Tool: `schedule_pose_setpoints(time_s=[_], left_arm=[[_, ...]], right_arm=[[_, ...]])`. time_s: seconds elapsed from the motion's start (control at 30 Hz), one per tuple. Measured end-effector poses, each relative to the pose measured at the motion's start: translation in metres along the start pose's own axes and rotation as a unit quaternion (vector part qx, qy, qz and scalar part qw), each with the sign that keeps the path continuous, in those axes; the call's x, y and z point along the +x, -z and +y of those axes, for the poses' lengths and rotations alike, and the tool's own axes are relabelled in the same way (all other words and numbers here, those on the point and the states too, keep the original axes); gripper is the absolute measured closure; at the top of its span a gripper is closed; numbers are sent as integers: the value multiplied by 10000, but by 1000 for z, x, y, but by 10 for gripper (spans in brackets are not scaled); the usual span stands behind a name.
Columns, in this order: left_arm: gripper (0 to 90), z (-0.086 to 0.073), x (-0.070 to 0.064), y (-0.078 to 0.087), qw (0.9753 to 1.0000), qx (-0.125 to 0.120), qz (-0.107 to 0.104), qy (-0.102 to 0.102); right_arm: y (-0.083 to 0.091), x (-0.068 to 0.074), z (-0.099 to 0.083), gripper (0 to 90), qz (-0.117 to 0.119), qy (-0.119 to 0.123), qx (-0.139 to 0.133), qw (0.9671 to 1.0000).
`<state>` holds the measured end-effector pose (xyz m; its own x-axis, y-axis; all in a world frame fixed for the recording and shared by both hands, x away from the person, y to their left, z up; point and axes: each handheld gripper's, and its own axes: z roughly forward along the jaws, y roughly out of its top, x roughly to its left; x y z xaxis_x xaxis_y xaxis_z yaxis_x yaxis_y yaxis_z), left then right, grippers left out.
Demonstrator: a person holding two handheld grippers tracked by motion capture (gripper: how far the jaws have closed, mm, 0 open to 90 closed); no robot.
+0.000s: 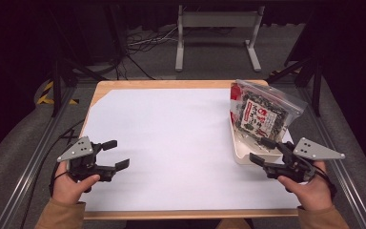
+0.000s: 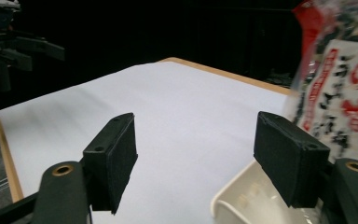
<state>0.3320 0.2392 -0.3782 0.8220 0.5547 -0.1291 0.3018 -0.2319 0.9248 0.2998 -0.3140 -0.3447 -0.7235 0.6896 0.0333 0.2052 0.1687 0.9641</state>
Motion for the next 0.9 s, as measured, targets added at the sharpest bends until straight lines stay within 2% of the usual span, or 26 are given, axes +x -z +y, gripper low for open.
schedule_pose_setpoints(time_s=[0.2, 0.4, 0.43, 0.73, 0.9], left_arm=[[160, -3, 0, -5, 10000, 33, -18, -1], [152, -6, -1, -13, 9999, 77, -77, -21], [147, -6, -1, -15, 9999, 75, -84, -39], [127, -17, -7, -36, 9995, 237, -176, -72], [127, -23, -7, -41, 9994, 316, -103, -93]], right_arm=[[-19, 11, -8, 290, 172, 0, -10, 9999], [-45, 23, -26, 282, 328, -26, 77, 9994], [-53, 27, -33, 282, 357, -35, 173, 9992], [-79, 41, -57, 254, 397, 62, 224, 9989], [-89, 43, -70, 240, 352, 73, 370, 9987]])
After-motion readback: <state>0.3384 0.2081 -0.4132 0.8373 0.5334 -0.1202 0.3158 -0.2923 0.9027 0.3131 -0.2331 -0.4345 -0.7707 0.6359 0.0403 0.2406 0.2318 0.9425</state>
